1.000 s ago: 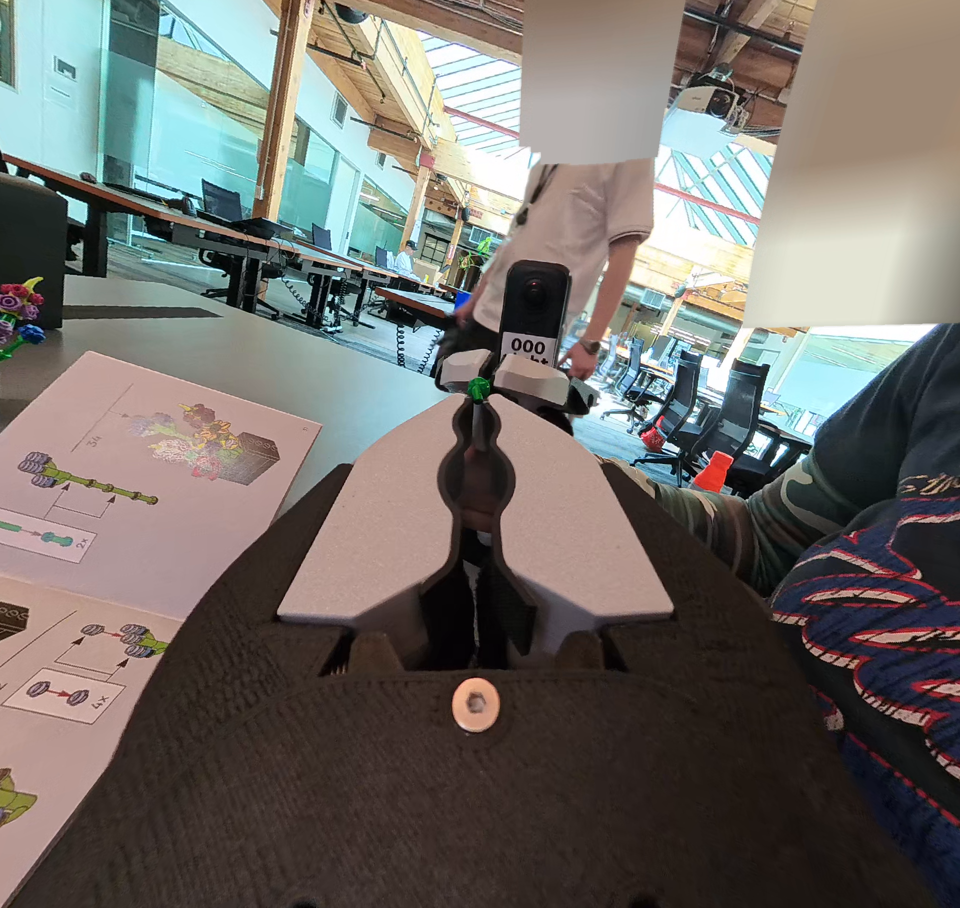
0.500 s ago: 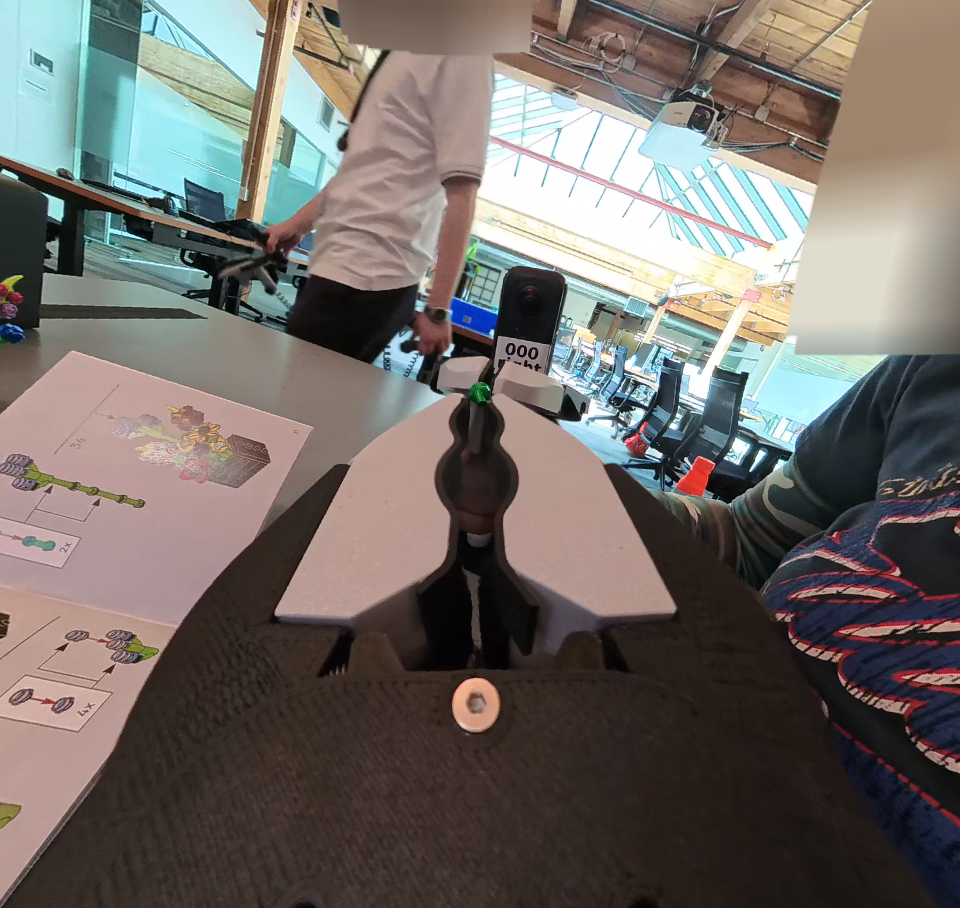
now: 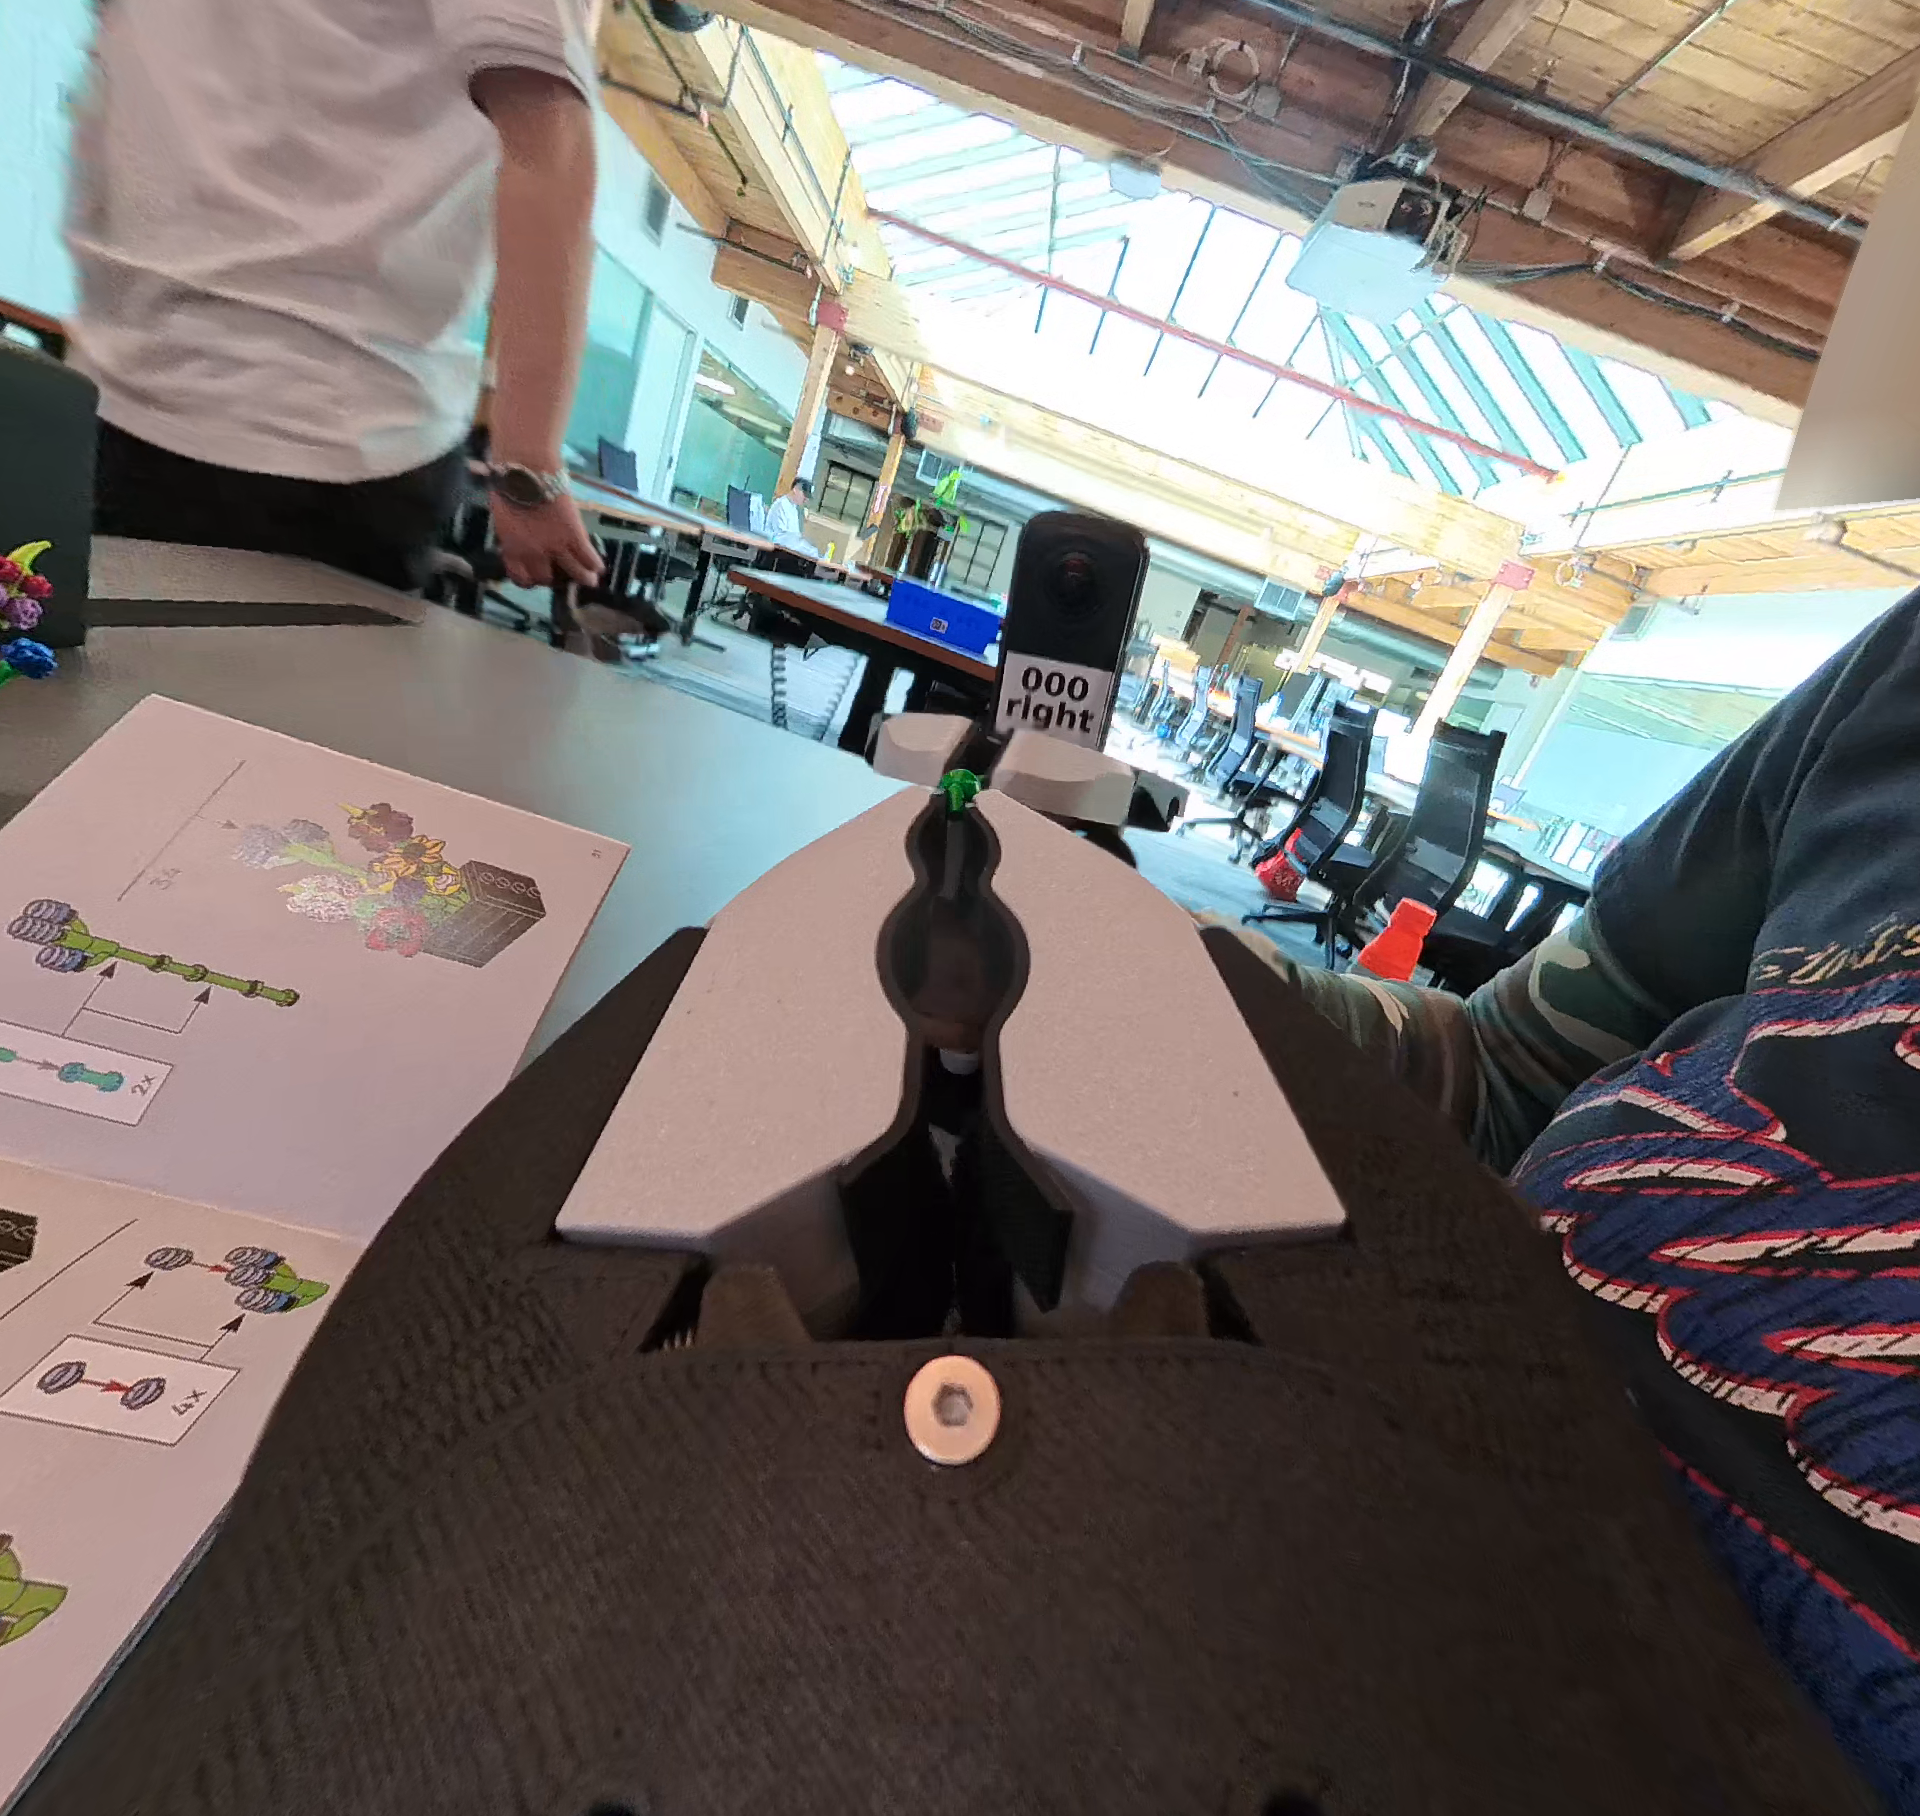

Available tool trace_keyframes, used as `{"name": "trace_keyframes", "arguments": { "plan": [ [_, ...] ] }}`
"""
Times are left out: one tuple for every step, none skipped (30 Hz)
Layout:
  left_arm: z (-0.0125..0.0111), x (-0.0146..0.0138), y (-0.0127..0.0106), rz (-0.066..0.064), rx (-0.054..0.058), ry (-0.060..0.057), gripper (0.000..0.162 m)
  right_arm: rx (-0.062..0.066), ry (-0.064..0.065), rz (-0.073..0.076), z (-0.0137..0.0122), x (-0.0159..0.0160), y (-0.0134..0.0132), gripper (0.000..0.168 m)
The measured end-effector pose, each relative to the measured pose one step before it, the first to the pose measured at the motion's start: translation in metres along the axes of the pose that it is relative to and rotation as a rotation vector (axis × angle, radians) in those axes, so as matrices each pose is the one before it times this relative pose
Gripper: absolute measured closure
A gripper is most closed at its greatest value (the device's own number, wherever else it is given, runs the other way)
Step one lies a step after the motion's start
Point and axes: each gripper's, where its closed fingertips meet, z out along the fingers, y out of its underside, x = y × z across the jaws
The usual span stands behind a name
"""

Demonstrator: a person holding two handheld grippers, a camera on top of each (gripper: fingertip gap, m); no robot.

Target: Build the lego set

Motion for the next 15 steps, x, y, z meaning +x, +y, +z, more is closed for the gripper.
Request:
{"name": "trace_keyframes", "arguments": {
  "plan": [
    [0.00004,0.00026,0.00189,0.0063,-0.0285,-0.0045,0.16,-0.0271,-0.0039,0.0025,-0.00001,-0.00082,0.00172,0.16],
    [-0.00039,0.00062,0.00192,0.013,-0.0396,-0.0049,0.159,-0.037,-0.0081,0.0055,0.00001,-0.00128,0.00241,0.157],
    [-0.0012,-0.00064,0.0022,0.0293,-0.05,-0.0165,0.16,-0.0521,-0.0094,0.0081,-0.00008,-0.00119,0.00389,0.154],
    [-0.002,-0.00244,0.00291,0.0467,-0.0601,-0.031,0.16,-0.0667,-0.0056,0.0054,0.00008,-0.00054,0.00545,0.148],
    [-0.0023,-0.00291,0.0032,0.0554,-0.0627,-0.0333,0.159,-0.0734,0.0011,-0.0023,0.00017,0.00011,0.00608,0.141],
    [-0.00243,-0.00352,0.00423,0.057,-0.0633,-0.0355,0.159,-0.0732,0.0059,-0.016,0.00049,0.00015,0.00576,0.138],
    [-0.0021,-0.00318,0.00489,0.0499,-0.0614,-0.0304,0.159,-0.068,0.0103,-0.0339,0.00089,0.0,0.00478,0.138],
    [-0.00127,-0.0012,0.00425,0.0372,-0.0469,-0.0156,0.159,-0.0622,0.0215,-0.0471,0.00183,0.00087,0.00375,0.14],
    [-0.00056,0.00108,0.0022,0.022,-0.0258,0.001,0.159,-0.0615,0.0288,-0.0533,0.0024,0.00175,0.00347,0.142],
    [0.00008,0.00176,0.00095,0.0095,-0.0107,0.0077,0.159,-0.0649,0.0215,-0.0547,0.00336,0.00087,0.00408,0.142],
    [0.00072,0.00203,0.00066,0.005,-0.006,0.011,0.159,-0.0671,0.0108,-0.0515,0.00393,-0.00029,0.00463,0.142],
    [0.0008,0.00142,0.00137,0.0056,-0.0081,0.0081,0.159,-0.061,0.008,-0.045,0.00398,-0.00012,0.00409,0.143],
    [0.00082,0.00037,0.00186,0.0081,-0.0116,0.0002,0.159,-0.0473,0.0048,-0.0353,0.00351,-0.00016,0.00296,0.147],
    [0.00054,-0.00003,0.00193,0.012,-0.0129,-0.0027,0.159,-0.0369,-0.0058,-0.0253,0.00279,-0.00101,0.00226,0.152],
    [0.00021,0.00016,0.00195,0.0142,-0.0145,-0.0019,0.159,-0.0254,-0.0126,-0.0134,0.00192,-0.00116,0.00135,0.156]
  ]
}}
